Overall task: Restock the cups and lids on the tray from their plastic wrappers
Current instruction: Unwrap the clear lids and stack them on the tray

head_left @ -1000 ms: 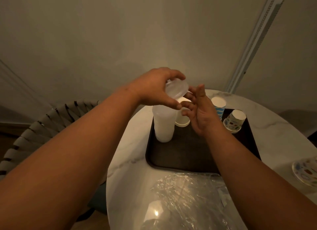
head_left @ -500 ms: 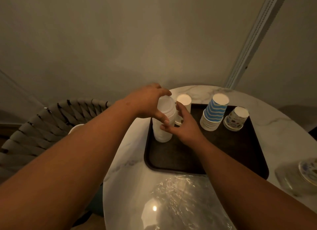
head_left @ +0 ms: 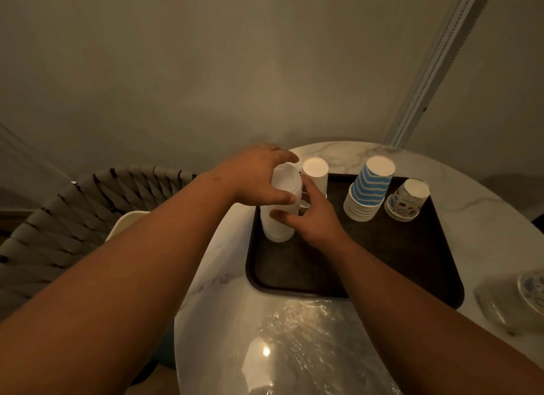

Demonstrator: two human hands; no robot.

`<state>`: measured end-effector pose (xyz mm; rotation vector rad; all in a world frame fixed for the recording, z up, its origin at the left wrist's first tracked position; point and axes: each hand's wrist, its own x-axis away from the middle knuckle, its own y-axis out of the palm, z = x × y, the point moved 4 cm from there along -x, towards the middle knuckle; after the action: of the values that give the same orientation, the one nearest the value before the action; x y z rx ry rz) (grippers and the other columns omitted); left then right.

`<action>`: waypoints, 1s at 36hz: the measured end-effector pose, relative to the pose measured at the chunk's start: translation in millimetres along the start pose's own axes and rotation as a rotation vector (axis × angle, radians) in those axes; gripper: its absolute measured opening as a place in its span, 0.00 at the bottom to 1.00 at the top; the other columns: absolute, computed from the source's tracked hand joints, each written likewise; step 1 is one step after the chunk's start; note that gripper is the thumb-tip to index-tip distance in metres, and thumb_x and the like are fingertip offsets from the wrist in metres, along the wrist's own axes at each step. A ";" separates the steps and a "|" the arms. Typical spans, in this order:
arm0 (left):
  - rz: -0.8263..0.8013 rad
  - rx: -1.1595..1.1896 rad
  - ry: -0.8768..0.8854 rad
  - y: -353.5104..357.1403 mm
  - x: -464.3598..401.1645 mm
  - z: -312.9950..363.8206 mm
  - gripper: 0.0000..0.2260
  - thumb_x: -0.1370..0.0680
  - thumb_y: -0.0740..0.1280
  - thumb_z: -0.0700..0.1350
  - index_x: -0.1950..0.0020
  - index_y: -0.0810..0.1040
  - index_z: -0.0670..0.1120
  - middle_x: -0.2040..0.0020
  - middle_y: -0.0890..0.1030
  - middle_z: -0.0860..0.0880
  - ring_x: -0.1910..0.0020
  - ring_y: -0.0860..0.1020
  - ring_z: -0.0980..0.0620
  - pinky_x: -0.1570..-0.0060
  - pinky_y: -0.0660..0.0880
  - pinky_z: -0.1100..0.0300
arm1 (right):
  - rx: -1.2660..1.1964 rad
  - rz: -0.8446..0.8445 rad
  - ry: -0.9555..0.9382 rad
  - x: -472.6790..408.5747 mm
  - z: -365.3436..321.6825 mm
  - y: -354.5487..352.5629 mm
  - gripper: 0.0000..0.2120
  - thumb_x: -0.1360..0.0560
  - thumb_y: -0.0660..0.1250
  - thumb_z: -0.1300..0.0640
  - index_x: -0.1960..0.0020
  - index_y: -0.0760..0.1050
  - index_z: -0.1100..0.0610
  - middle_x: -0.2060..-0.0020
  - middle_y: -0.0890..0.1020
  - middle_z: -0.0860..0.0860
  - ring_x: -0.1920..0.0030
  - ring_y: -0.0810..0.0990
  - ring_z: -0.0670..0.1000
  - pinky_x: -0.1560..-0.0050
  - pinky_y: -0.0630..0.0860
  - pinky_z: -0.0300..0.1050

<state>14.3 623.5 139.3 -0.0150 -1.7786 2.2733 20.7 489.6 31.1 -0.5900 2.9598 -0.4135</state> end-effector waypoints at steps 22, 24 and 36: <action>0.123 -0.019 0.059 -17.8 8.2 14.7 0.33 0.29 0.74 0.60 0.27 0.70 0.52 0.27 0.69 0.48 0.28 0.66 0.47 0.32 0.64 0.52 | -0.018 -0.021 0.120 21.2 0.7 -9.6 0.49 0.40 0.81 0.43 0.24 0.62 0.47 0.29 0.71 0.47 0.31 0.70 0.48 0.32 0.72 0.55; 0.229 -0.010 0.117 -24.3 10.7 30.8 0.30 0.28 0.73 0.60 0.29 0.72 0.51 0.28 0.71 0.48 0.28 0.66 0.48 0.34 0.63 0.55 | -0.003 0.006 0.132 27.9 1.7 -17.4 0.49 0.41 0.80 0.39 0.25 0.64 0.47 0.30 0.72 0.47 0.33 0.72 0.47 0.33 0.73 0.54; 0.256 0.284 0.336 30.6 -2.8 174.7 0.28 0.32 0.67 0.63 0.39 0.80 0.48 0.42 0.79 0.50 0.43 0.77 0.51 0.42 0.71 0.58 | 0.024 0.302 0.154 108.6 4.6 -113.4 0.17 0.29 0.74 0.58 0.41 0.75 0.53 0.53 0.83 0.55 0.51 0.82 0.52 0.51 0.78 0.37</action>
<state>-17.5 449.6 153.9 -0.5655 -1.3389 2.4958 -37.4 345.5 54.3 -0.1070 3.1122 -0.4819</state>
